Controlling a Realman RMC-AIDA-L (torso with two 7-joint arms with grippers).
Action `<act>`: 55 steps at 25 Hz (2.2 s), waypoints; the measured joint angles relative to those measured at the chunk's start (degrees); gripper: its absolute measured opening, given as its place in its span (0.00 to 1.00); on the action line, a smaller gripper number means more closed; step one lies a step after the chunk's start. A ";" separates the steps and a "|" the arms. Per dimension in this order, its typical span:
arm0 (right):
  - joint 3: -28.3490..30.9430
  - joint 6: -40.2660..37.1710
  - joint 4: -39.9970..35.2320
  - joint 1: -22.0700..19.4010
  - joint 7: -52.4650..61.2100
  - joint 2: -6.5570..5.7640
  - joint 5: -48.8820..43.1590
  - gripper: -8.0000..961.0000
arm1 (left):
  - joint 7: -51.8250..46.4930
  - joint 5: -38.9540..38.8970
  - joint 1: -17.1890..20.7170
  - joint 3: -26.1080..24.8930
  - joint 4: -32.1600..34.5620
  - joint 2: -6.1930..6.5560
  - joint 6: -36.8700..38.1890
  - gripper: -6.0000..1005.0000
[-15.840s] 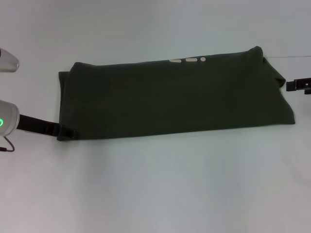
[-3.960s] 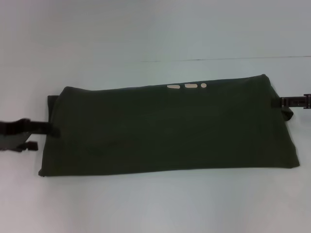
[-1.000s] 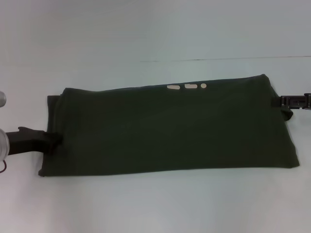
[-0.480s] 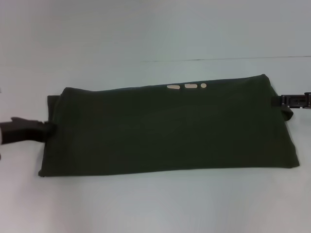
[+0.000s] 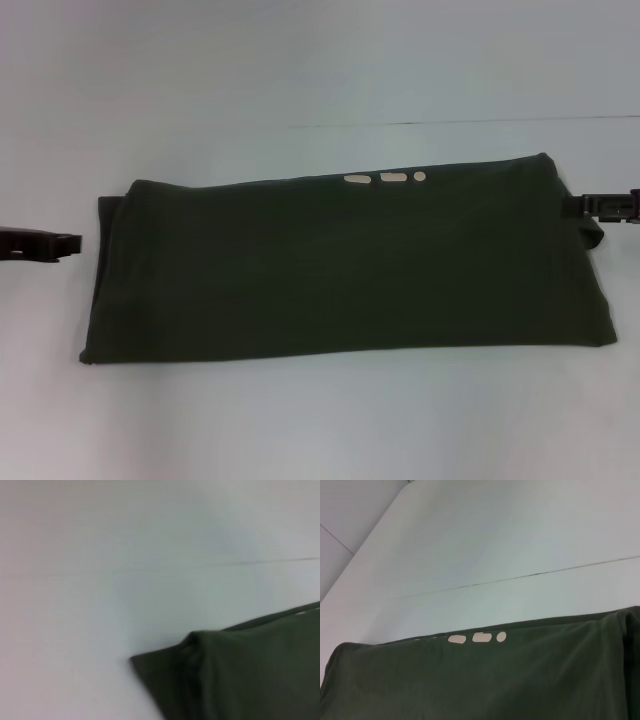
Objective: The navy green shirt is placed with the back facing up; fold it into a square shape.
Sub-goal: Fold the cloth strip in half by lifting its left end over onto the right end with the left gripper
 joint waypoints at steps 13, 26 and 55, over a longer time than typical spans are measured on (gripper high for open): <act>-0.42 -2.67 -0.38 0.36 -0.46 0.09 0.00 0.97 | -13.47 13.96 -11.65 0.53 -8.90 6.35 9.19 0.15; -0.70 -2.81 -0.44 0.91 -1.65 0.07 -0.21 0.97 | -23.81 22.75 -20.48 4.24 -18.45 8.03 4.54 0.59; -3.03 -2.80 -0.53 1.60 -1.75 0.01 -0.44 0.97 | -24.64 22.43 -21.08 4.07 -25.62 6.59 -3.46 0.78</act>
